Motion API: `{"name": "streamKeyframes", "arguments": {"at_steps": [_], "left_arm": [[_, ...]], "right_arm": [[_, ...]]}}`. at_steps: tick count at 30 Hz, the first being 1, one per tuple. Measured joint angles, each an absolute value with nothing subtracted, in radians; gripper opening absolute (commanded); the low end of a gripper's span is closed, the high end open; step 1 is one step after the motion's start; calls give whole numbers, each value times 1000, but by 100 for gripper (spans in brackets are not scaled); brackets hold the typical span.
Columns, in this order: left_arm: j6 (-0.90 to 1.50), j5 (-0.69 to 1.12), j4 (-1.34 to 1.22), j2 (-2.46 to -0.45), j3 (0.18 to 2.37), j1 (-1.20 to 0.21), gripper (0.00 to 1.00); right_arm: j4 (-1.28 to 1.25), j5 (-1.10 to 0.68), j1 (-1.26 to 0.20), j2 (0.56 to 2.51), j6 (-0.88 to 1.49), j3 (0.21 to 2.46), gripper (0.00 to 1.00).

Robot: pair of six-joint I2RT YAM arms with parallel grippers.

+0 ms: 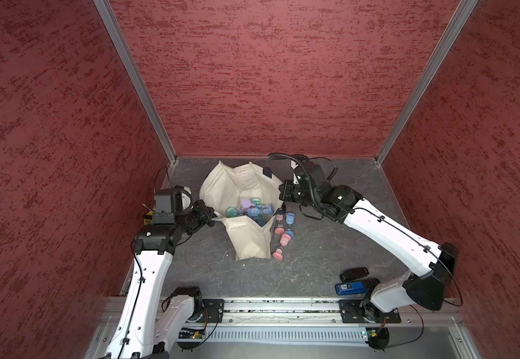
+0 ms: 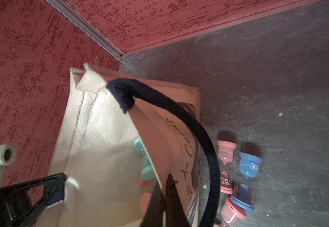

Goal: Put the hourglass into the canvas bag
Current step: Adjust the canvas bag at the center of the board.

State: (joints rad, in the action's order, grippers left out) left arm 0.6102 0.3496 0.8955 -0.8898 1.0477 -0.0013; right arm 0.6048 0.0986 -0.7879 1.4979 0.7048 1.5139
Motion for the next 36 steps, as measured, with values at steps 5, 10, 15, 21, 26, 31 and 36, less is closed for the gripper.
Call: {"name": "streamKeyframes", "arguments": {"at_steps": [5,10,15,21,26,31,36], "left_arm": [[592,308,901,-914,1039,-31,0],[578,293,904,-904,1004,-33,0],[574,292,896,-873,966,-33,0],[572,304,889,-867,961,-33,15],[570,309,868,-860,961,-33,17],[570,315,856,-860,949,-24,17],[569,316,853,-860,941,-20,10]], "right_arm": [[587,103,-808,1499,708,1480,0],[535,106,-816,1474,737,1358,0],[519,115,-823,1470,761,1327,5],[524,147,-824,1470,763,1356,46],[544,194,-825,1470,759,1430,54],[614,280,-825,1470,762,1473,57],[709,353,-794,1468,785,1488,60]]}}
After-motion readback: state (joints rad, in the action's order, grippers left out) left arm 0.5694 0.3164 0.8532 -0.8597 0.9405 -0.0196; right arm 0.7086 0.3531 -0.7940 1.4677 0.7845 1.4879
